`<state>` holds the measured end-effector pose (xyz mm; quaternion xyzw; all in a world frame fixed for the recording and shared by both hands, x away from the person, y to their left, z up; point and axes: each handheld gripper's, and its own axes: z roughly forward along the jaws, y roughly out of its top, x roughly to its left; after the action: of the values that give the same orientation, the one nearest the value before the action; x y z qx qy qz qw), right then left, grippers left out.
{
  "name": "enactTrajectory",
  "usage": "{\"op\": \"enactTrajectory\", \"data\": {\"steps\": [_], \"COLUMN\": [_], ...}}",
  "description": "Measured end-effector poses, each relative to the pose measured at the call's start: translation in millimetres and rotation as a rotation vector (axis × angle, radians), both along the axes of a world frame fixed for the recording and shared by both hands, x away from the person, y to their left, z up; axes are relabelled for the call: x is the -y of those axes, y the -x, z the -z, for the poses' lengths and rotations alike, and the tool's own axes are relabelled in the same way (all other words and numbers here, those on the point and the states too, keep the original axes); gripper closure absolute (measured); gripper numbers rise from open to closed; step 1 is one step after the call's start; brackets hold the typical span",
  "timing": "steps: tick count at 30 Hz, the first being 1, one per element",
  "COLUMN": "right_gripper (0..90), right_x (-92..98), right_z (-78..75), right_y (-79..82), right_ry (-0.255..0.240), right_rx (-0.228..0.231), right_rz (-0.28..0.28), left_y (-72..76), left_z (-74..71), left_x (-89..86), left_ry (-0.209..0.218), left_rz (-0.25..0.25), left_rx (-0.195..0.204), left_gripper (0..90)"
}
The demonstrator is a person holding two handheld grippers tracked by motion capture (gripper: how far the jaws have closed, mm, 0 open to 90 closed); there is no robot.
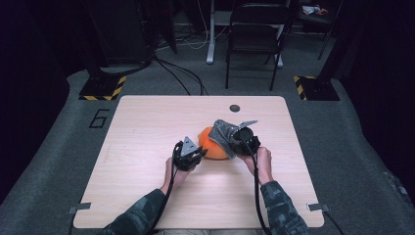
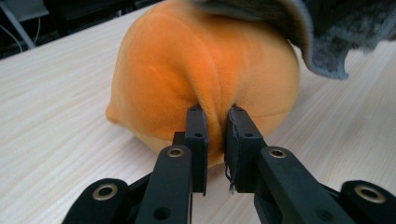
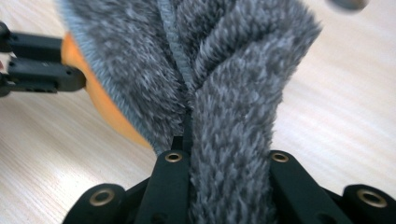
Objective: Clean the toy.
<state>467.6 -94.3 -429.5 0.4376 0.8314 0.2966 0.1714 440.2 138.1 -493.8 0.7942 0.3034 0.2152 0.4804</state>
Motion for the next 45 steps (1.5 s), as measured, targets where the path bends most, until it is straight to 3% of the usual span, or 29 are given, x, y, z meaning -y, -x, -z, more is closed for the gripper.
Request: {"op": "enactTrajectory", "data": {"steps": [5, 7, 12, 18, 21, 28, 33, 36, 37, 40, 42, 43, 45], "right_gripper": [78.5, 78.5, 78.5, 78.5, 78.5, 78.4, 78.4, 78.5, 78.5, 78.5, 78.5, 78.5, 78.5], "right_x": [-13.6, -21.7, -24.1, -10.0, -1.3, 14.4, 25.9, 30.4, 33.6, 33.3, 23.5, 18.1, 1.6], "right_z": [-19.1, -20.1, -9.2, 4.2, 13.3, 37.2, 59.7, 49.8, 37.6, 8.4, -8.7, -10.9, -6.1], "right_y": [13.4, 16.9, 13.9, 4.5, -1.3, -11.2, -20.2, -20.1, -17.6, -10.2, -2.5, -0.3, 2.6], "right_ry": [0.014, 0.053, 0.089, 0.092, 0.093, 0.108, 0.105, 0.079, 0.062, -0.029, -0.079, -0.079, -0.023], "right_rx": [0.083, 0.100, 0.086, 0.037, 0.007, -0.098, -0.166, -0.163, -0.121, -0.056, -0.020, -0.017, -0.039], "right_rz": [-0.039, -0.065, -0.061, -0.012, 0.017, 0.093, 0.104, 0.114, 0.106, 0.090, 0.032, 0.014, -0.031], "left_y": [6.3, 8.3, 6.3, 1.9, 1.6, 0.8, -0.7, -2.1, -2.6, -2.5, -2.0, -2.0, -1.9], "left_z": [-7.9, -11.4, -10.8, -8.0, -7.6, -6.5, -5.7, -5.6, -5.3, -5.6, -6.0, -5.8, -6.1], "left_x": [3.4, 3.3, 2.7, -0.7, -0.7, -1.4, -3.6, -6.1, -6.4, -6.0, -5.6, -5.4, -5.5], "left_ry": [0.001, 0.010, 0.025, 0.034, 0.035, 0.046, 0.057, 0.059, 0.064, 0.063, 0.060, 0.060, 0.059], "left_rz": [0.060, 0.067, 0.066, 0.057, 0.052, 0.046, 0.040, 0.036, 0.037, 0.037, 0.037, 0.035, 0.037], "left_rx": [0.040, 0.045, 0.022, -0.008, -0.004, -0.004, -0.013, -0.020, -0.024, -0.022, -0.019, -0.013, -0.012], "left_gripper": [81.2, 81.2, 81.1, 80.6, 80.0, 79.3, 79.3, 79.2, 79.2, 79.1, 78.7, 78.5, 76.9]}}
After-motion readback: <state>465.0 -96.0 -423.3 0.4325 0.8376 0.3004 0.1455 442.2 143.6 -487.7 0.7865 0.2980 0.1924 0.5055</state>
